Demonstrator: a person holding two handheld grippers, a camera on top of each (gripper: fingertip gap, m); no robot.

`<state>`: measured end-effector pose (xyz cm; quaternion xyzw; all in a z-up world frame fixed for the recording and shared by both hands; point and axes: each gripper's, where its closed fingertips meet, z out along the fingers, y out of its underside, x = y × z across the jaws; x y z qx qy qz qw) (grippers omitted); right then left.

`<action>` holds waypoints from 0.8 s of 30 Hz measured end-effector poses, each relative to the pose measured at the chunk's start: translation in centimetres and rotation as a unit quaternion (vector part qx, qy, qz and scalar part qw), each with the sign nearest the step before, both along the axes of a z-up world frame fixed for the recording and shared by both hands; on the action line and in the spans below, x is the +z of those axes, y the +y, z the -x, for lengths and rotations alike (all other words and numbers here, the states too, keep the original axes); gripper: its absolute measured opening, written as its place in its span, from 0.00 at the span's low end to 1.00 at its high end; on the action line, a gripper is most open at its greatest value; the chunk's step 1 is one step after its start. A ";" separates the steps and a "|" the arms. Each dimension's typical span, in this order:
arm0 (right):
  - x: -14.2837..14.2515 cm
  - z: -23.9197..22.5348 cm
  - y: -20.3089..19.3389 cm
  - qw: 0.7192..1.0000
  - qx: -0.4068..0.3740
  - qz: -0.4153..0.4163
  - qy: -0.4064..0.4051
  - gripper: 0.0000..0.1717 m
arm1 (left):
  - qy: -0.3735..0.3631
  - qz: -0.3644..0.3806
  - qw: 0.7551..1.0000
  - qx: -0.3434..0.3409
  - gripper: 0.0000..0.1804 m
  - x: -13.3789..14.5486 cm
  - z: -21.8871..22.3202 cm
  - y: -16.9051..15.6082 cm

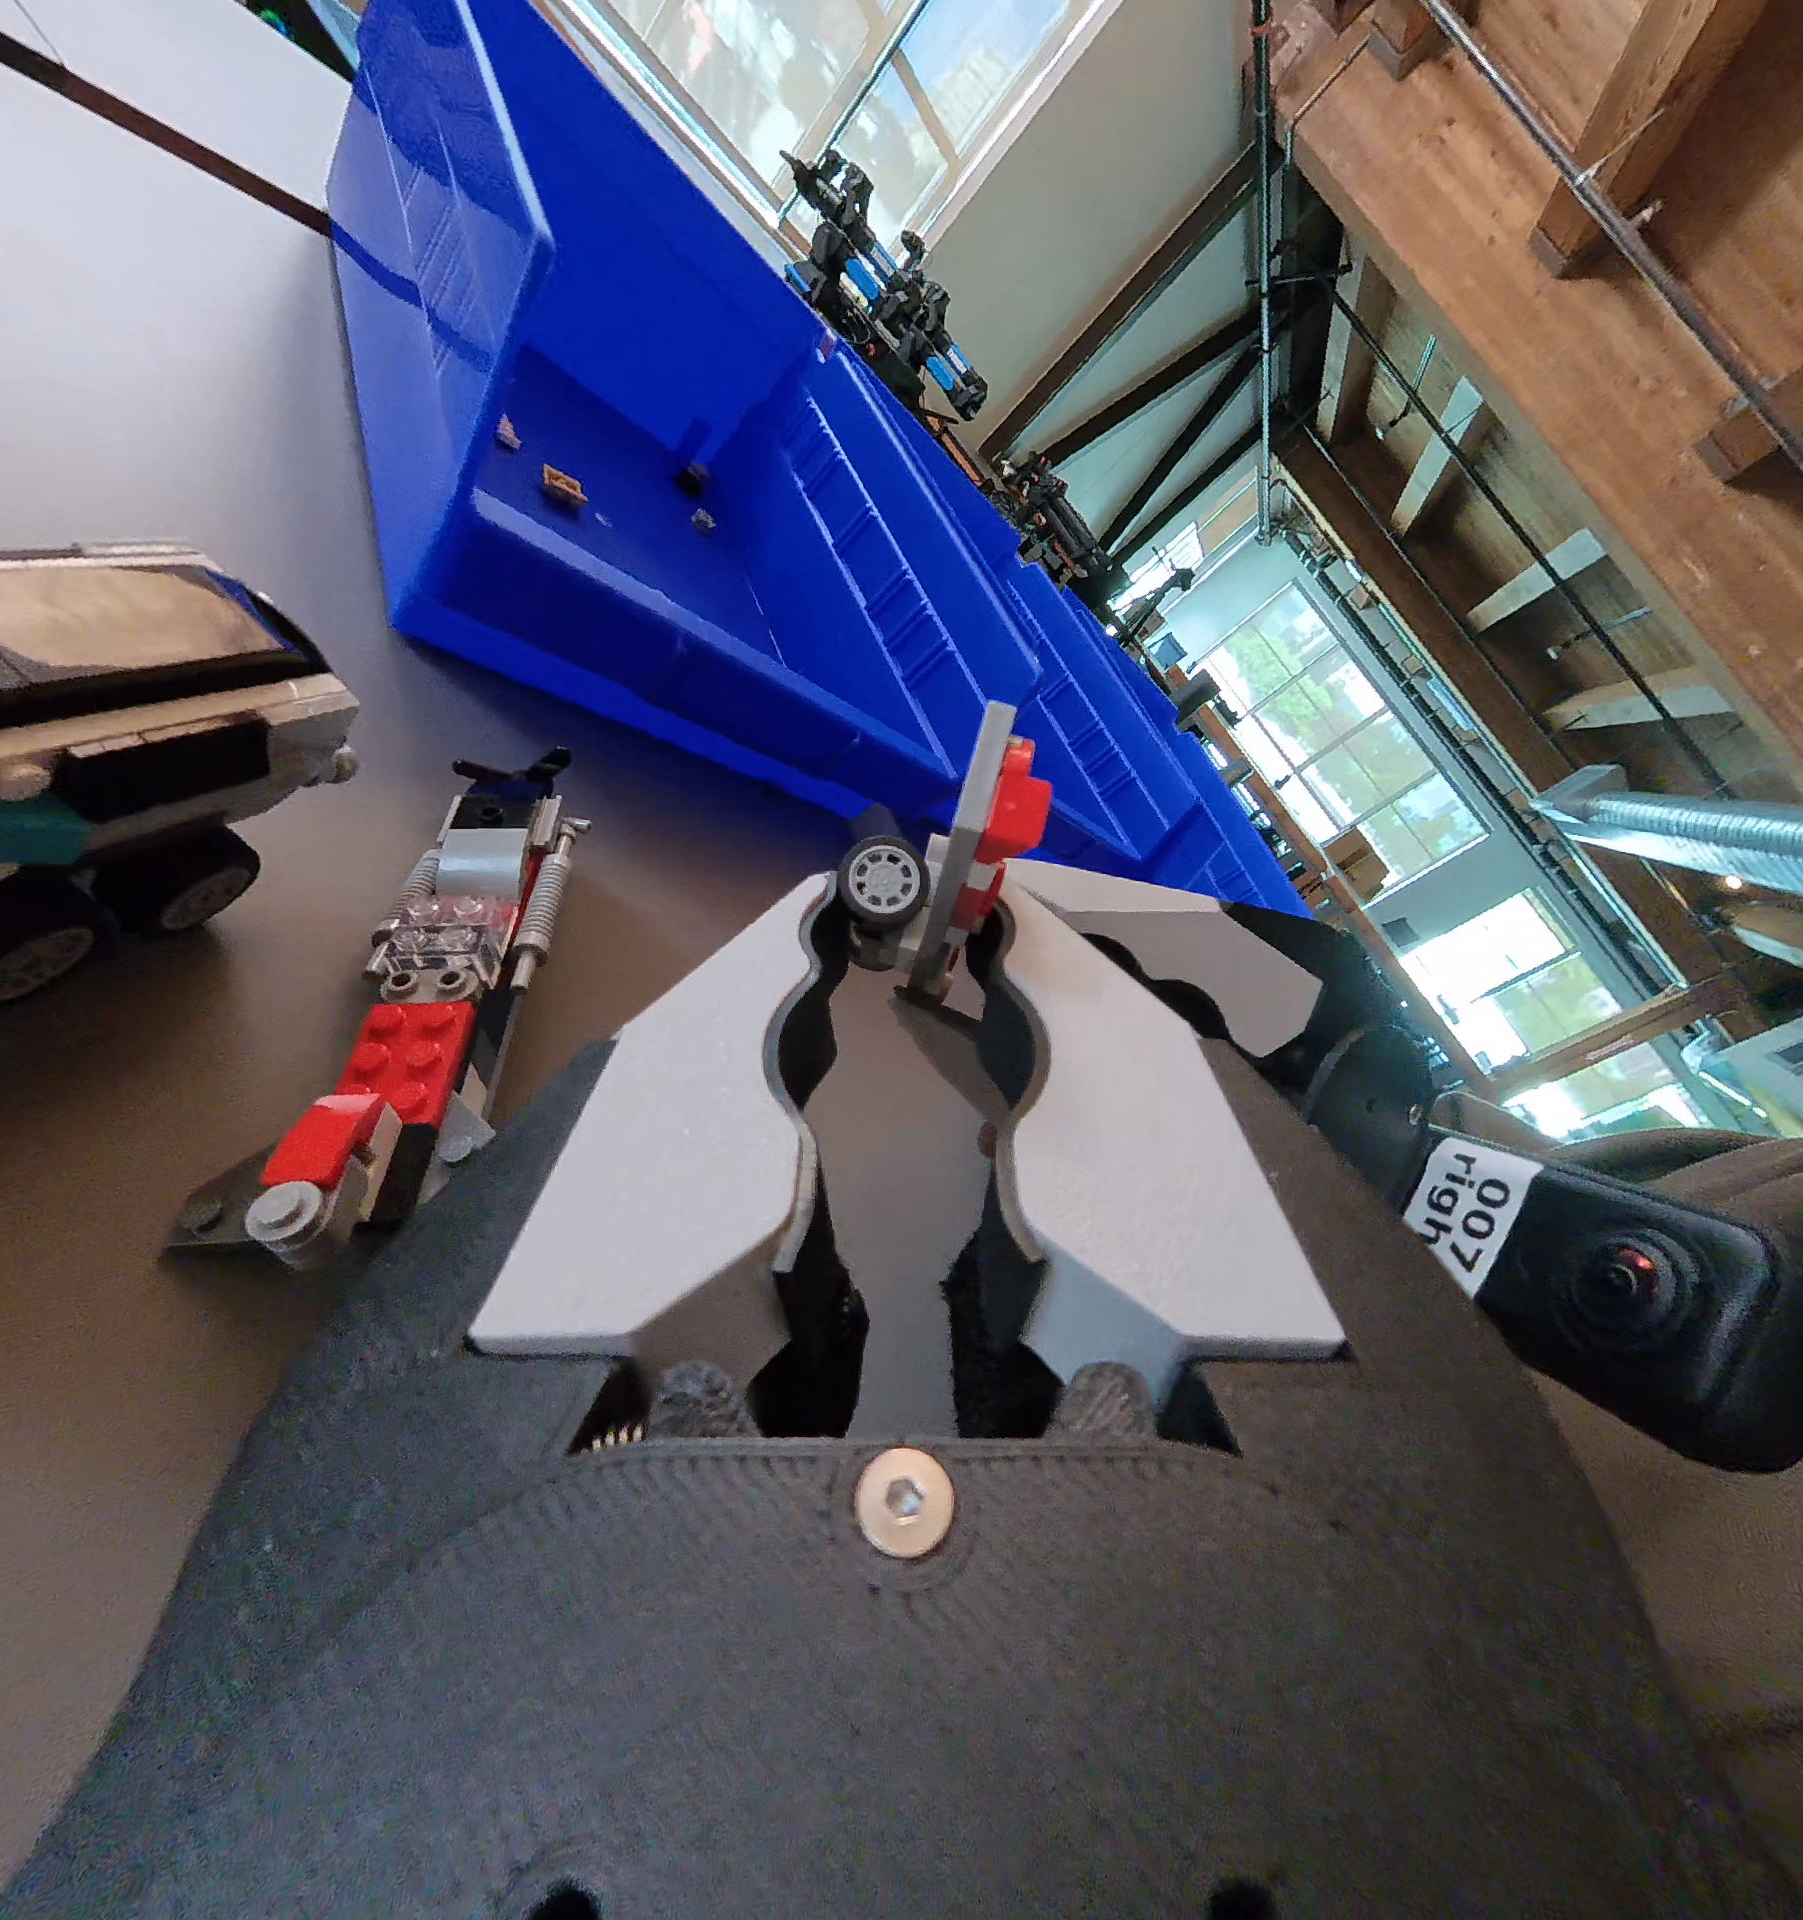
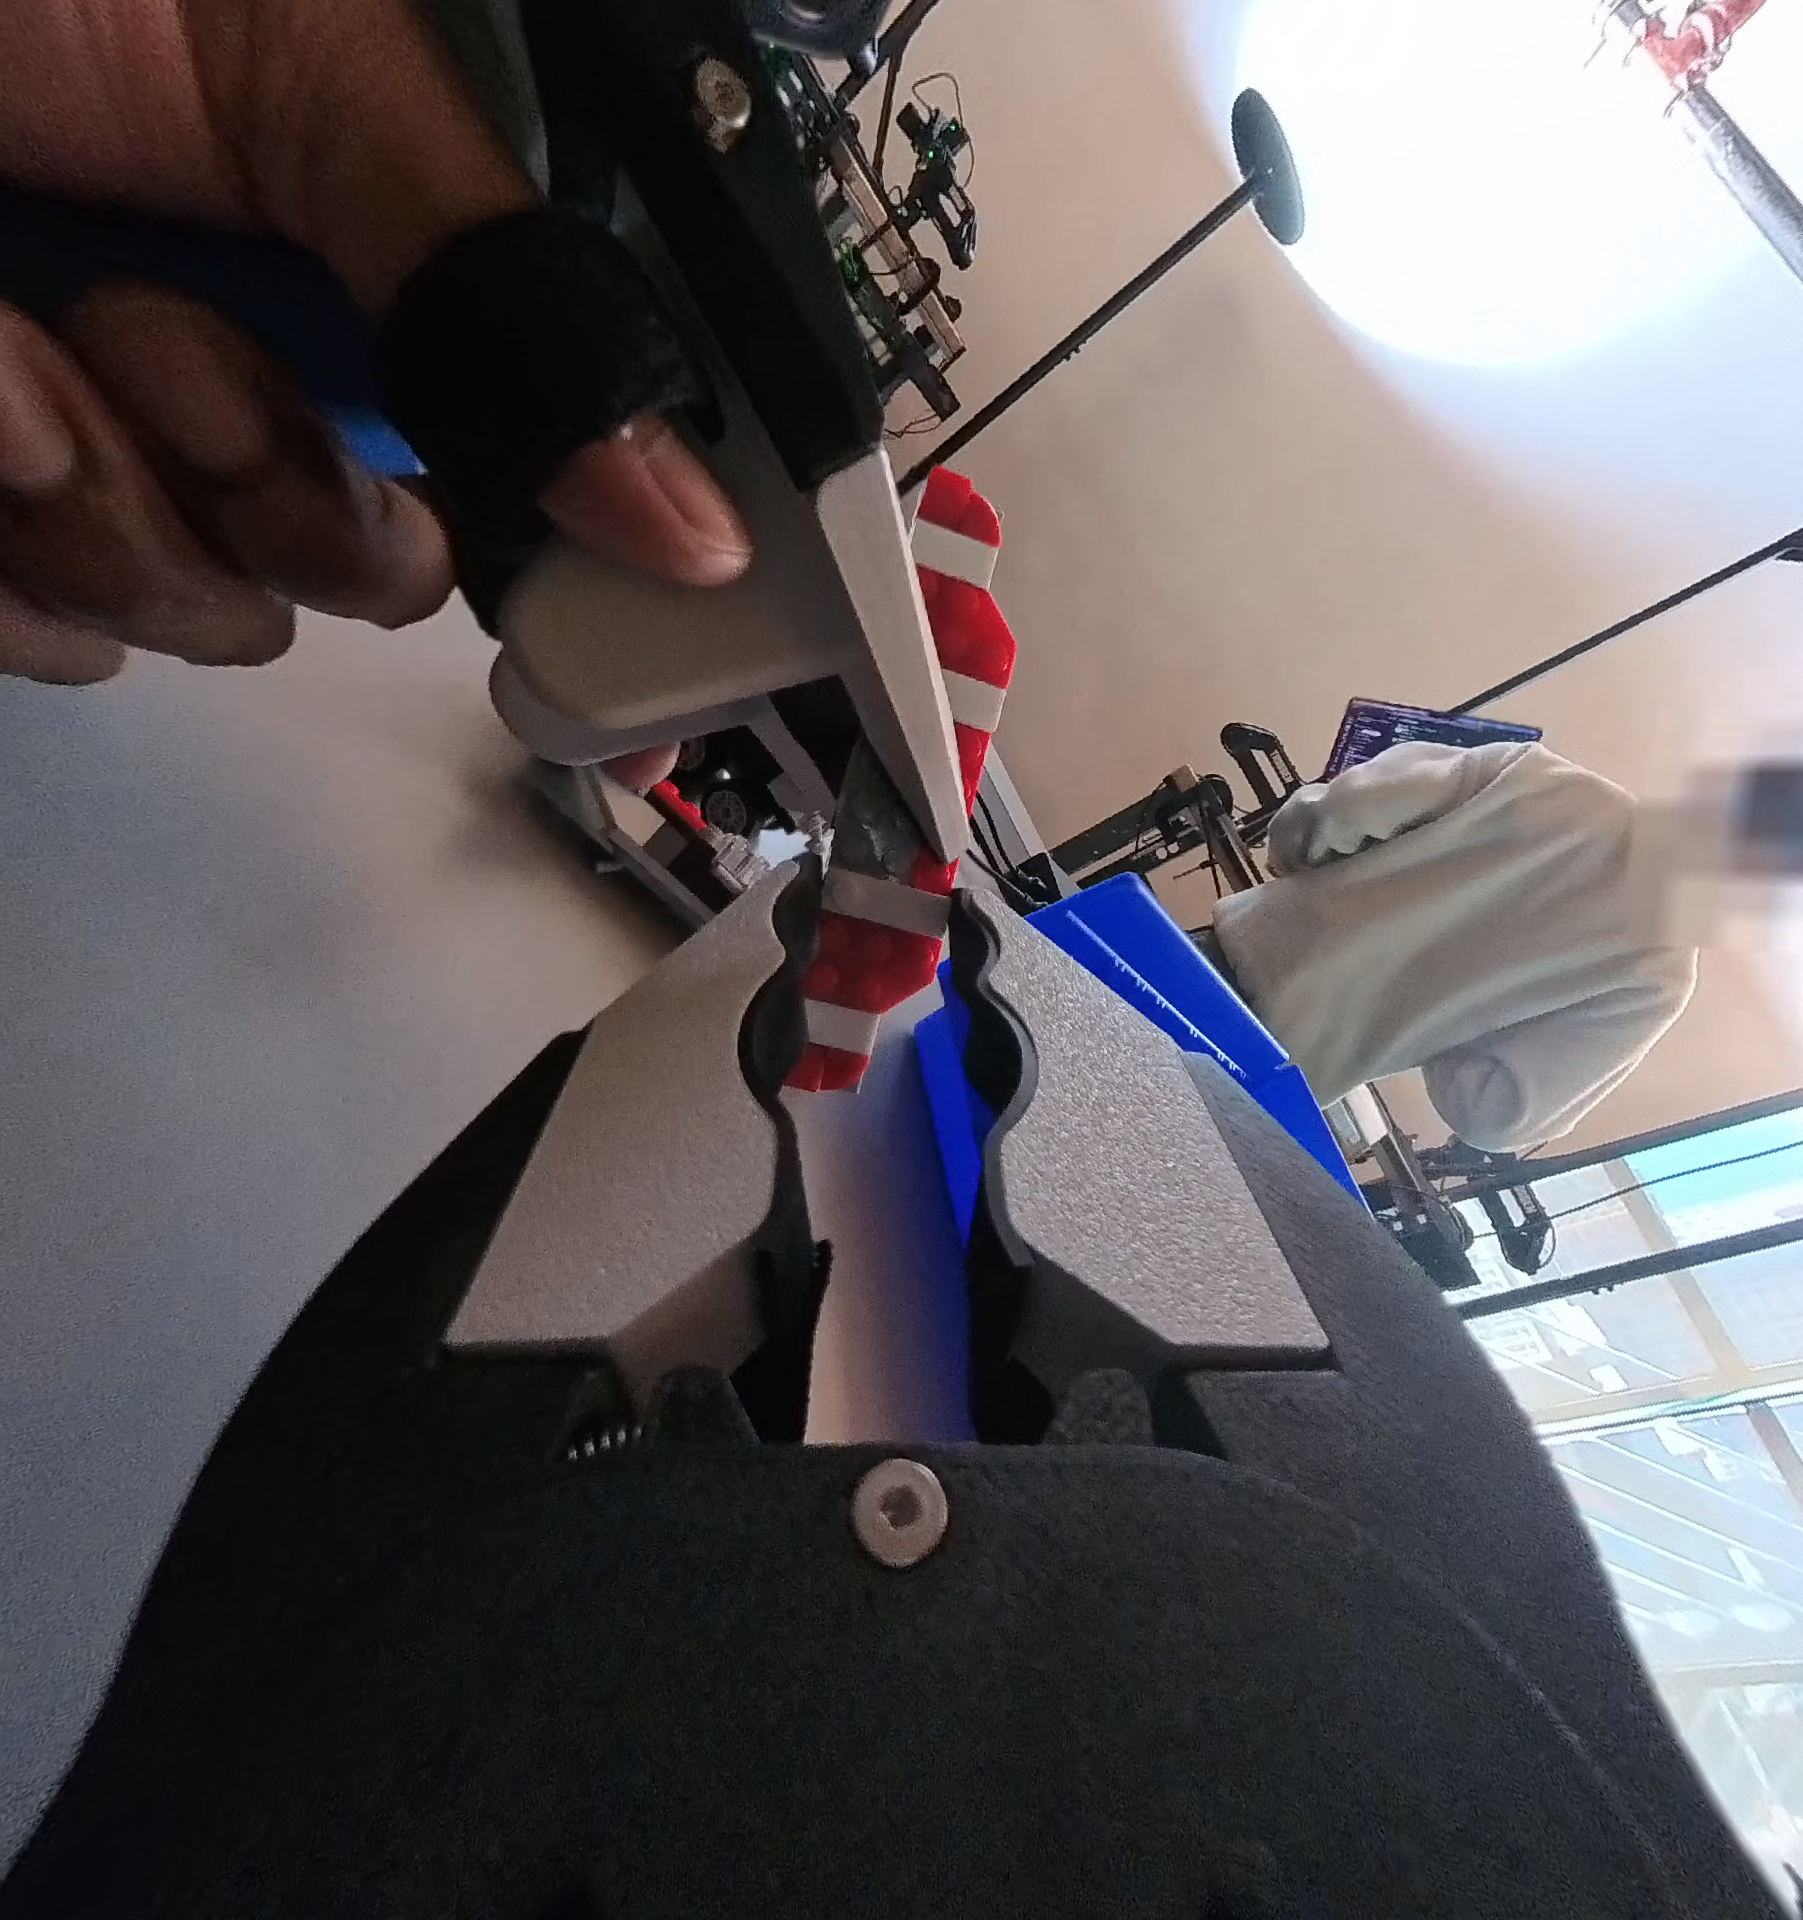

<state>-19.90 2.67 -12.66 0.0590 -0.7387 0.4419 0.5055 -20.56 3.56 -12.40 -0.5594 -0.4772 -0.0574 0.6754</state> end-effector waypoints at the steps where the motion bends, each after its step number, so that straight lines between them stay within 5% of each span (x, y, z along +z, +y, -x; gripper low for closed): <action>1: -0.1 0.0 0.0 1.000 -0.001 -0.002 0.001 0.14 | -0.004 -0.004 1.000 0.001 0.13 -0.1 0.0 0.0; 24: -0.6 0.0 0.1 0.999 0.011 0.005 -0.036 0.14 | -0.026 -0.004 1.000 0.012 0.13 -0.9 0.3 -0.3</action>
